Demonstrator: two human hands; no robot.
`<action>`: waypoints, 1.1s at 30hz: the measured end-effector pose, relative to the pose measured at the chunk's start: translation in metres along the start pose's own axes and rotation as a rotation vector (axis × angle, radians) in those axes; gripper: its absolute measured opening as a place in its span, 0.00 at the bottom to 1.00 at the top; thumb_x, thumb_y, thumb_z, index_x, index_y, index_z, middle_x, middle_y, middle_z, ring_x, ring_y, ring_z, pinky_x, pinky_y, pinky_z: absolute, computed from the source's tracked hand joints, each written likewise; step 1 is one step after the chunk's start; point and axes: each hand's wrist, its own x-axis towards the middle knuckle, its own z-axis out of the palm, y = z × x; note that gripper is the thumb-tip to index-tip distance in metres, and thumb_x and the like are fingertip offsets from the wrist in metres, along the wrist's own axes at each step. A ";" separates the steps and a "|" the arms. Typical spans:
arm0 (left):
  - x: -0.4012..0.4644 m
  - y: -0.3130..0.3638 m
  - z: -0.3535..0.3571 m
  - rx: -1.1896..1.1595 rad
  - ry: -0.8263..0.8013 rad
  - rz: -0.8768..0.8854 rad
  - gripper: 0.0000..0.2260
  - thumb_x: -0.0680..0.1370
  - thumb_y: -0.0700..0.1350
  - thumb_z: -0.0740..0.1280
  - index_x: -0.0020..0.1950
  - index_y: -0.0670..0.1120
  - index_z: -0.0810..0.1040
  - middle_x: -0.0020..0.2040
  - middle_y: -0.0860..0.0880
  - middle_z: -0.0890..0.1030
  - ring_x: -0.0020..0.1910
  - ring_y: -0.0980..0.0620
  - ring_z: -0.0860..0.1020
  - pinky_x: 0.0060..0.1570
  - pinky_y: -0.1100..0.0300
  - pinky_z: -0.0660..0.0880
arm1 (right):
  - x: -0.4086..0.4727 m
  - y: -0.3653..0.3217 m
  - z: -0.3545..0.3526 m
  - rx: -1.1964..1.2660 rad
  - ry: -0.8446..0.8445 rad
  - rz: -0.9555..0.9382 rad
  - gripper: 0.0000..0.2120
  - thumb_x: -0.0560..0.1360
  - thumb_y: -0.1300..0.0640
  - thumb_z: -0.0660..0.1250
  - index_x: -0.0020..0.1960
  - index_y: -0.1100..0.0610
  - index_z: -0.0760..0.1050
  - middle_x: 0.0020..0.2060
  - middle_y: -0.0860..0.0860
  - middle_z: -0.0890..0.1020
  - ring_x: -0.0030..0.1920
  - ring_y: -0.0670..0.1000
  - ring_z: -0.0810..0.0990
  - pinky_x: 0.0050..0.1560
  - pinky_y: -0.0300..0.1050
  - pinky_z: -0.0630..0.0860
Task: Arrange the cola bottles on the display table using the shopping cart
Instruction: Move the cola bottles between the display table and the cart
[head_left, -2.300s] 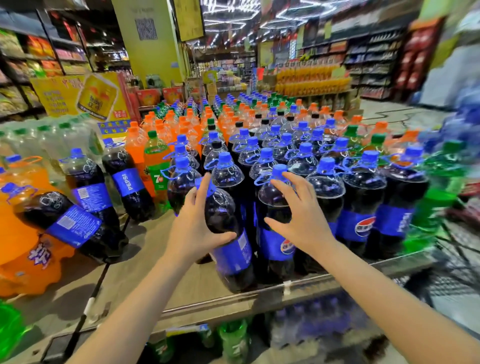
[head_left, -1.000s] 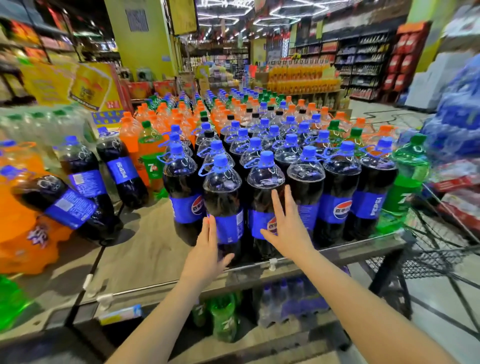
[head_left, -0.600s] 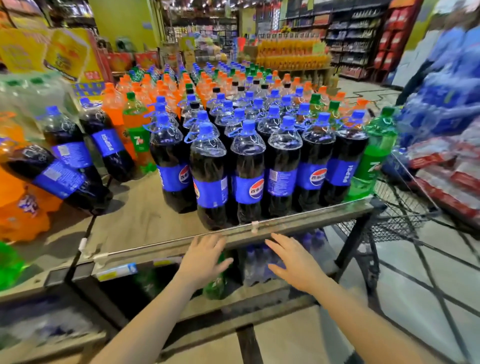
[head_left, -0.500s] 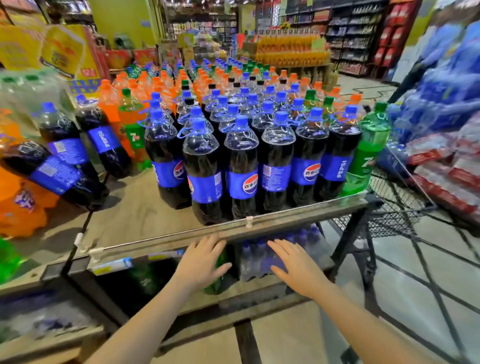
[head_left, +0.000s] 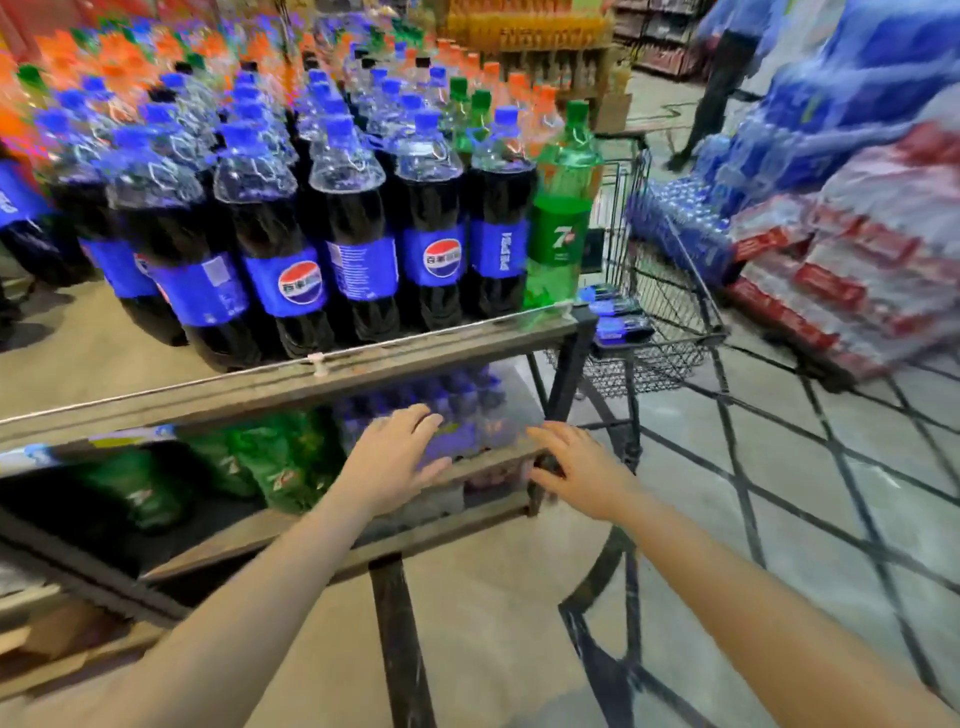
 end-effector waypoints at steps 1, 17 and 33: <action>0.010 0.021 0.001 -0.021 0.003 0.000 0.29 0.75 0.62 0.55 0.64 0.43 0.77 0.61 0.44 0.78 0.56 0.42 0.79 0.50 0.49 0.77 | -0.008 0.015 -0.006 0.004 0.006 0.010 0.26 0.79 0.45 0.61 0.74 0.50 0.62 0.72 0.52 0.66 0.72 0.54 0.63 0.71 0.53 0.61; 0.182 0.182 0.034 -0.149 -0.057 0.079 0.28 0.78 0.56 0.65 0.74 0.43 0.68 0.71 0.43 0.71 0.69 0.42 0.70 0.64 0.48 0.71 | -0.063 0.218 -0.045 -0.046 -0.018 0.183 0.29 0.78 0.45 0.62 0.76 0.49 0.57 0.75 0.51 0.61 0.74 0.53 0.60 0.73 0.49 0.57; 0.434 0.206 0.064 -0.223 -0.047 0.092 0.32 0.81 0.60 0.59 0.80 0.48 0.55 0.78 0.47 0.61 0.76 0.48 0.61 0.69 0.50 0.64 | 0.080 0.406 -0.146 -0.081 -0.004 0.195 0.31 0.76 0.45 0.64 0.76 0.51 0.59 0.73 0.51 0.65 0.72 0.52 0.63 0.72 0.48 0.61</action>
